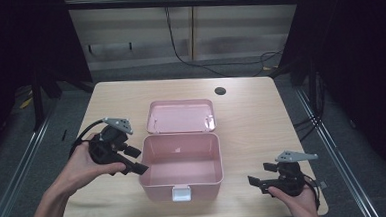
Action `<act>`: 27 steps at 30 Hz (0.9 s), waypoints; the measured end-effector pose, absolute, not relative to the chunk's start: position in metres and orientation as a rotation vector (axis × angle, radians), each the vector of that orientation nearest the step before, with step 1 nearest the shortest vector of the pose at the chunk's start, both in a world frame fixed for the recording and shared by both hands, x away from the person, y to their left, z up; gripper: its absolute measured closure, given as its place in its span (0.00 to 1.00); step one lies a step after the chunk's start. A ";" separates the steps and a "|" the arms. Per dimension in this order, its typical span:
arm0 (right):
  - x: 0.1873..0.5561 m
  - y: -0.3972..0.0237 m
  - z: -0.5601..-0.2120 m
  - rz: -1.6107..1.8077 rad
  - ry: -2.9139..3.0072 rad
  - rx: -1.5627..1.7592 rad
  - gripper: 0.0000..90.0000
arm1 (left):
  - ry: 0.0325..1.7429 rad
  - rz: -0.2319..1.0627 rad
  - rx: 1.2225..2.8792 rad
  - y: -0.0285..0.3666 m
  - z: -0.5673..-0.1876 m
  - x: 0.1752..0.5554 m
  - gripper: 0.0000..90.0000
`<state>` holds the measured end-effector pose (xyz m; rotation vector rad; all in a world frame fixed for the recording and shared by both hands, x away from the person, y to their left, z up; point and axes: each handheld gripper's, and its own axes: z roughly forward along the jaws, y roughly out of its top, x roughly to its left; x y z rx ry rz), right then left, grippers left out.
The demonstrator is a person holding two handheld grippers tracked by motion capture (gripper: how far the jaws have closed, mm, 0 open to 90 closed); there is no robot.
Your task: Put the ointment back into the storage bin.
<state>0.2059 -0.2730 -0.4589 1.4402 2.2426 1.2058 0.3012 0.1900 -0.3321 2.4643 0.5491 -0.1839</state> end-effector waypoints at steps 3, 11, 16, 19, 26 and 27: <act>0.206 -0.273 -0.459 1.207 2.243 1.441 0.19 | 0.569 -0.160 2.458 0.197 -0.334 0.298 0.39; 0.206 -0.273 -0.459 1.202 2.243 1.444 0.19 | 0.629 -0.128 2.396 0.219 -0.345 0.294 0.38; 0.207 -0.273 -0.460 1.198 2.244 1.442 0.19 | 0.654 -0.120 2.389 0.234 -0.355 0.293 0.38; 0.207 -0.273 -0.459 1.197 2.243 1.443 0.19 | 0.681 -0.108 2.377 0.242 -0.359 0.292 0.38; 0.206 -0.273 -0.460 1.194 2.239 1.446 0.19 | 0.734 -0.082 2.347 0.259 -0.373 0.287 0.39; 0.206 -0.273 -0.460 1.194 2.238 1.446 0.19 | 0.747 -0.082 2.341 0.261 -0.375 0.287 0.39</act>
